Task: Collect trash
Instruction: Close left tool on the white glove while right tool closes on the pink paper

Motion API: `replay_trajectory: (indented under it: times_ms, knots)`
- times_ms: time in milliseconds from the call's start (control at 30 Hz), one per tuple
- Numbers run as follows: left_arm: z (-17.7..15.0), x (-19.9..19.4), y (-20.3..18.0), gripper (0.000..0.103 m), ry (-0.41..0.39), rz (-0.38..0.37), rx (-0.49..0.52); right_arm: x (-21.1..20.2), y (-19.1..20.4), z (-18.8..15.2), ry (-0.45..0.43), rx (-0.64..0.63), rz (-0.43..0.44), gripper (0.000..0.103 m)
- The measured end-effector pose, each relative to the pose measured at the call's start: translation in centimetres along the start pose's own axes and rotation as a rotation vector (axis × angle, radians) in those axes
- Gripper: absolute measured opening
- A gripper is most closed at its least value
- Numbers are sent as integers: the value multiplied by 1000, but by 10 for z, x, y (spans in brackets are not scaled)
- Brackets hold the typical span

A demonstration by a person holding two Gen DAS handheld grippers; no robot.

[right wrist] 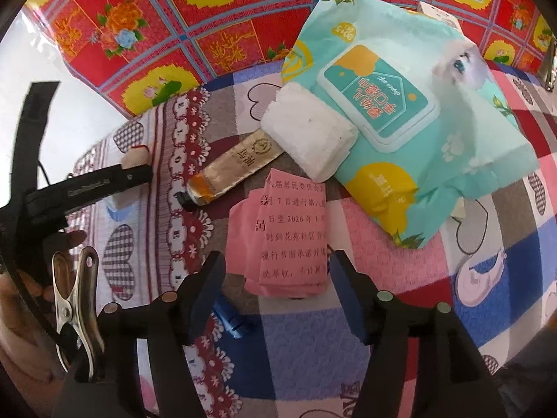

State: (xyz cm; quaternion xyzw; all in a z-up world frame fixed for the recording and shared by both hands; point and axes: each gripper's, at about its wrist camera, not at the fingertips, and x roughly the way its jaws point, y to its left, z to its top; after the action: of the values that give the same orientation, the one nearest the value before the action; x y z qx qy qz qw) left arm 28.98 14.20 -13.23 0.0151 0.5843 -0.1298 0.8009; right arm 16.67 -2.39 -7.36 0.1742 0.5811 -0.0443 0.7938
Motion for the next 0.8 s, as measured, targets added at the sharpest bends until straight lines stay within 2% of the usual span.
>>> replay_trajectory:
  times_ms: [400,667,800]
  knots:
    - [-2,-2,1,54,-3,-3,2,21,12,-2,17,-45,-58,64]
    - [-3,-7,12,35,-3,-14,-24,20,14,-2,7,-72,-65,64]
    - [-3,-11,20,32,-12,-36,-56,24,17,-4,2,-82,-75,62]
